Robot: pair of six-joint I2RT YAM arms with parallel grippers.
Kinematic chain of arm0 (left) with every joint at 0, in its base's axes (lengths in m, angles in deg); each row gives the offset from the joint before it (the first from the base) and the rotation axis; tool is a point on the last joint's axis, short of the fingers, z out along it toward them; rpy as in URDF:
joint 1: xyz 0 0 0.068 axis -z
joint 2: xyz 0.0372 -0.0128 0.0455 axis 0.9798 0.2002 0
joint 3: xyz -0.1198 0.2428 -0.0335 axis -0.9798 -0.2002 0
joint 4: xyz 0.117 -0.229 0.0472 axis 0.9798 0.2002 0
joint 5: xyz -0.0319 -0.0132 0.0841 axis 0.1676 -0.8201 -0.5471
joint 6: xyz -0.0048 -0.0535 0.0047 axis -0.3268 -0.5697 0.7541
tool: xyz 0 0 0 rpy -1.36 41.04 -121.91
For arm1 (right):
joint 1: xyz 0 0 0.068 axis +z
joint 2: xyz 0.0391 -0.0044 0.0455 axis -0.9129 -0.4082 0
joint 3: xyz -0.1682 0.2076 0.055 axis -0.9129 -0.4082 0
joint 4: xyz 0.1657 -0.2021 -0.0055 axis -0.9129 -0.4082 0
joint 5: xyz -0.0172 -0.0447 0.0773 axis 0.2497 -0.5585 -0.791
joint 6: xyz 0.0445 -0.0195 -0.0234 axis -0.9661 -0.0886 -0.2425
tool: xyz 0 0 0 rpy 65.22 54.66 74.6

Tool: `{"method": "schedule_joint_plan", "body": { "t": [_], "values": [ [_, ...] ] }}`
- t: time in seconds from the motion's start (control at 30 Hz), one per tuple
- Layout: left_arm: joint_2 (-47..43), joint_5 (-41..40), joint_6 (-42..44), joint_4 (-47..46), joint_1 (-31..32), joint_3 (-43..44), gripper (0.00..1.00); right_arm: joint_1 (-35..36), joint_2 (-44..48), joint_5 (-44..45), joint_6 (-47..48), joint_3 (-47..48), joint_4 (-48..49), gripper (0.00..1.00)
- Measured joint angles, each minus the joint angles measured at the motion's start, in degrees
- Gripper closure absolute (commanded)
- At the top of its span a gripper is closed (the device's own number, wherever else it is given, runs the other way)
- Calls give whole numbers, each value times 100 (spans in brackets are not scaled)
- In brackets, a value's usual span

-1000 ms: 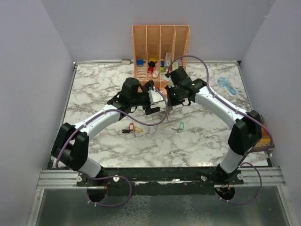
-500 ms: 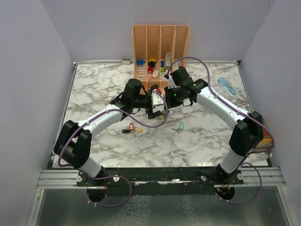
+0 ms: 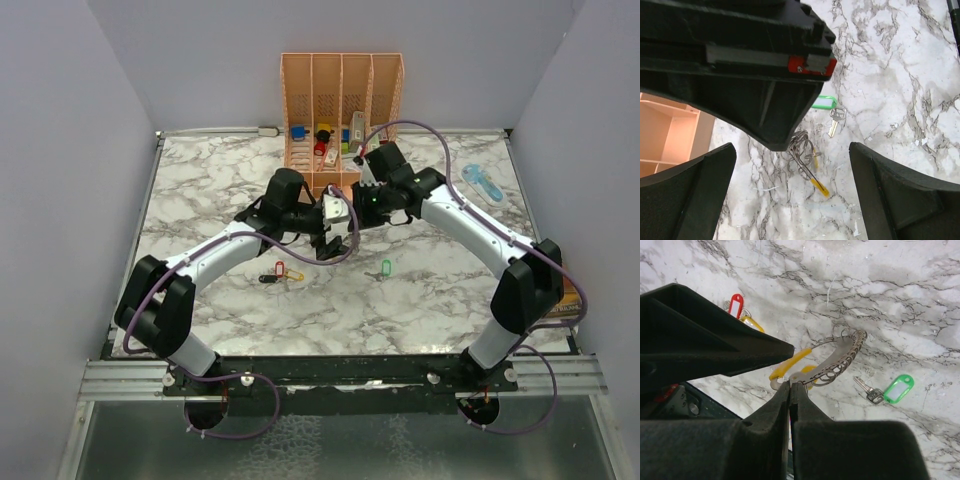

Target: Put the keys on the keyring

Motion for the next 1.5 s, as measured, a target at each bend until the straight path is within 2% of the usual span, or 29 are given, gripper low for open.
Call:
{"method": "schedule_joint_plan", "body": {
  "t": [0.5, 0.8, 0.9, 1.2, 1.5],
  "values": [
    [42, -74, -315, -271, 160, -133, 4, 155, 330, -2, -490, 24, 7, 98],
    [48, -105, -404, -236, 306, -131, 20, 205, 437, 9, -579, 37, -4, 98],
    [48, -129, -345, -114, 306, -129, 27, 205, 516, 31, -579, 76, -17, 98],
    [46, -129, 321, 758, 306, 341, 39, 205, 601, 50, -564, 87, -116, 98],
    [46, -144, 887, 1519, 332, 769, 36, 205, 861, 50, -503, 85, -295, 98]
  ]
}}
